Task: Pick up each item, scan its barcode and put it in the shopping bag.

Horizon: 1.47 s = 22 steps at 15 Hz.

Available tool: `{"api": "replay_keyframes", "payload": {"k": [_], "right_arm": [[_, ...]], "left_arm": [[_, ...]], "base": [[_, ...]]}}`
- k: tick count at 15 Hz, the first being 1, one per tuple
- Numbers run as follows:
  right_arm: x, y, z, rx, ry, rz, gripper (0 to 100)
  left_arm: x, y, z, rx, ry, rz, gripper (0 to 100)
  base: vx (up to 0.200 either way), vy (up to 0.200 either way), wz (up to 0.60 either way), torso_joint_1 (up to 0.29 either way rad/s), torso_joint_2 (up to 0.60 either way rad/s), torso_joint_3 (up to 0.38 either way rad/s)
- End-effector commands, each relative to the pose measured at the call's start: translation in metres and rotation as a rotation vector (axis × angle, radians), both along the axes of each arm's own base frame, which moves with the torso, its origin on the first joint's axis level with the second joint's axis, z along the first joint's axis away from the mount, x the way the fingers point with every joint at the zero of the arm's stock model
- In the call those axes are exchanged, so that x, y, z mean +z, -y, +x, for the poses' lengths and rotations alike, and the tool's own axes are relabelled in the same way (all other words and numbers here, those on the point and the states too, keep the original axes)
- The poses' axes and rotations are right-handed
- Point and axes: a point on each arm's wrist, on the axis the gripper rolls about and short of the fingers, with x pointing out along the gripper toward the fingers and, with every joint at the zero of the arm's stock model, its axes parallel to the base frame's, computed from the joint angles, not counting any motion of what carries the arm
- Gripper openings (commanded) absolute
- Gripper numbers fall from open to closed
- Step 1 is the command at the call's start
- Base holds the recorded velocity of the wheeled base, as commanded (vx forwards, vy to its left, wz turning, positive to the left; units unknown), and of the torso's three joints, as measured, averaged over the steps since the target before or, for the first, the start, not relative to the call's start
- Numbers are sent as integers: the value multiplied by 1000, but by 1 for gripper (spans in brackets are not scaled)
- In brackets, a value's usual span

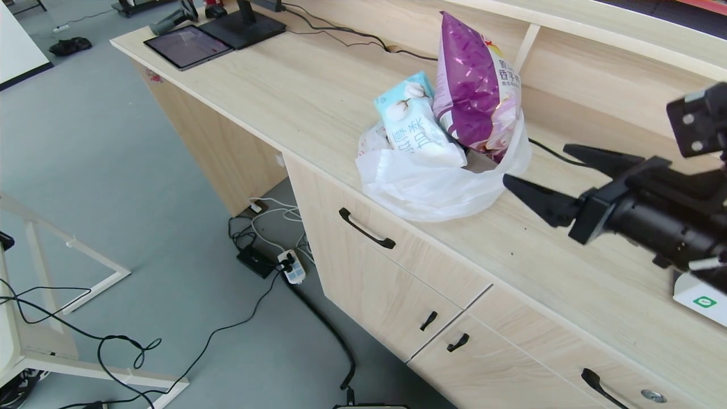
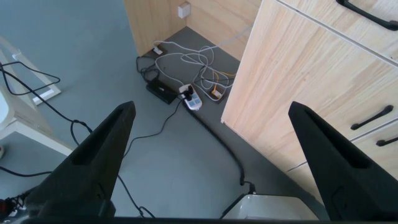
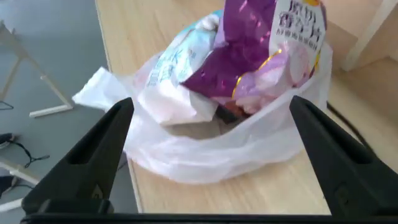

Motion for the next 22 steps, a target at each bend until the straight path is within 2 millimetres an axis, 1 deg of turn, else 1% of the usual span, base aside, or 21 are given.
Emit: {"api": "replay_keyframes", "payload": {"k": [1,3,4,6,7,9,10,12,13,14,15,17,18,19,20,21,22], "right_arm": [[-48,5,-51,32,-109,-86,100],[-77,10,-61,42,-197,-151,100],[-89,8,-66,71,-239,-176,100],[-131,16,-94,138,-390,-259,100],[-140,18,-101,155,-432,-285,100],[-146,19,-104,161,-489,-317,100],[-151,24,-110,162,-569,-332,100],[-155,32,-126,190,-639,-337,100],[-156,42,-139,197,-670,-336,100],[-156,46,-143,197,-677,-335,100],[-157,57,-154,192,-691,-298,100],[-161,71,-170,188,-691,-257,100],[-162,73,-172,188,-693,-254,100],[-165,81,-180,199,-681,-236,100],[-165,81,-180,192,-683,-229,100],[-166,83,-178,69,-711,-216,100],[-167,85,-172,-100,-765,-180,100]], "left_arm": [[0,0,0,2,1,0,100],[0,0,0,0,1,0,100],[0,0,0,0,1,0,100],[0,0,0,2,1,0,100],[0,0,0,0,1,0,100],[0,0,0,0,1,0,100],[0,0,0,2,1,0,100],[0,0,0,0,1,0,100],[0,0,0,0,1,0,100],[0,0,0,2,1,0,100],[0,0,0,0,1,0,100],[0,0,0,0,1,0,100],[0,0,0,0,1,0,100],[0,0,0,0,1,0,100],[0,0,0,0,1,0,100],[0,0,0,2,1,0,100],[0,0,0,0,1,0,100]], "base": [[0,0,0,0,0,0],[0,0,0,0,0,0],[0,0,0,0,0,0],[0,0,0,0,0,0],[0,0,0,0,0,0],[0,0,0,0,0,0],[0,0,0,0,0,0],[0,0,0,0,0,0],[0,0,0,0,0,0],[0,0,0,0,0,0],[0,0,0,0,0,0],[0,0,0,0,0,0],[0,0,0,0,0,0],[0,0,0,0,0,0],[0,0,0,0,0,0],[0,0,0,0,0,0],[0,0,0,0,0,0]]}}
